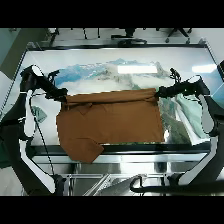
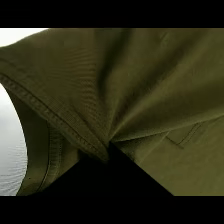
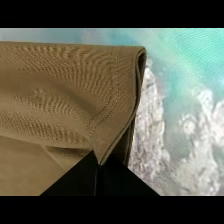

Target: Fold the shirts.

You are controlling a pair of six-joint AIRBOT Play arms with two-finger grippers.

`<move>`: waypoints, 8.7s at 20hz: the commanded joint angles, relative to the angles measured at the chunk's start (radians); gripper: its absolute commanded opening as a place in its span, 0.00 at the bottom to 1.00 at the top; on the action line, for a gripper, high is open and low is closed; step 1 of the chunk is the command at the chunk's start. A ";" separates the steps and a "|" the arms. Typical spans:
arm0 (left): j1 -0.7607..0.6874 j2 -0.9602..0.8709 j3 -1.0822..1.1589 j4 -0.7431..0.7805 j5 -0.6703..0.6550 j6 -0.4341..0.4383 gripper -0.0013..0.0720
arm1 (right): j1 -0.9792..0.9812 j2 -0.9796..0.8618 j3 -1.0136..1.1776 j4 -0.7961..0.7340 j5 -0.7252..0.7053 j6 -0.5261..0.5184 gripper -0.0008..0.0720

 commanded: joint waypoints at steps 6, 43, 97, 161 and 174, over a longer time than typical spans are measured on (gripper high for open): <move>0.000 -0.025 0.077 0.005 -0.061 -0.089 0.85 | -0.010 0.037 0.010 0.011 0.017 0.001 0.56; 0.111 0.950 -1.271 -0.238 0.320 -0.034 0.04 | -0.246 0.302 -0.534 -0.145 0.320 0.102 0.54; -0.051 0.184 -0.076 -0.182 0.082 -0.037 0.94 | -0.073 0.191 -0.306 0.032 -0.011 0.034 0.90; -0.098 0.759 -0.243 -1.331 0.065 0.357 0.04 | 0.238 0.258 -0.073 -0.099 0.193 0.329 0.93; -0.098 0.758 -0.243 -1.329 -0.006 0.357 0.04 | 0.396 0.026 -0.115 0.035 0.076 0.232 0.49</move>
